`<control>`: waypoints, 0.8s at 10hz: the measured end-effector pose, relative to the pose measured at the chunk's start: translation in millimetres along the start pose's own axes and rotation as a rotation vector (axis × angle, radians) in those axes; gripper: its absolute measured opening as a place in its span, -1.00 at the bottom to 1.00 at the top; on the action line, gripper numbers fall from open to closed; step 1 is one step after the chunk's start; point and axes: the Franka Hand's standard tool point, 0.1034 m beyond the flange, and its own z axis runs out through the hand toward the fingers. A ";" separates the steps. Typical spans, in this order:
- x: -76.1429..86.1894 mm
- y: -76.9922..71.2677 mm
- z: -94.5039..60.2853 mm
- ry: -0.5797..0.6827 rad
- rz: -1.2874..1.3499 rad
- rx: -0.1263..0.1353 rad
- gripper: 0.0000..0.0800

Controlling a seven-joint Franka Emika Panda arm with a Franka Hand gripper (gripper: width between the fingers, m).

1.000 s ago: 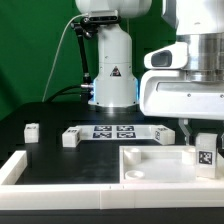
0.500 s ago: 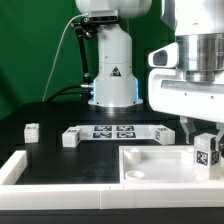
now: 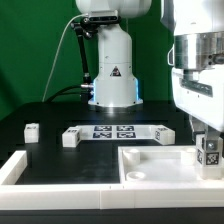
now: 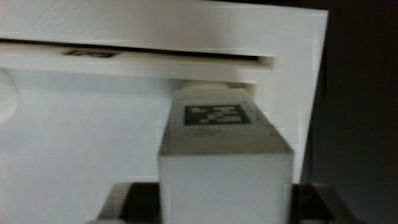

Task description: Assemble one leg

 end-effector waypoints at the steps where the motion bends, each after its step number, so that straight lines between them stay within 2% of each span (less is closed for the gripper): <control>1: 0.0 0.2 0.1 -0.009 0.111 0.000 -0.27; 4: -2.0 1.8 0.0 -0.019 0.396 0.002 -0.27; 8: 3.4 2.7 -0.6 -0.022 0.453 0.001 -0.27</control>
Offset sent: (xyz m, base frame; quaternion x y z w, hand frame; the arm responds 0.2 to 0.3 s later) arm -0.0034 -0.0079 -0.0028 0.0387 0.0186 0.3146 0.9483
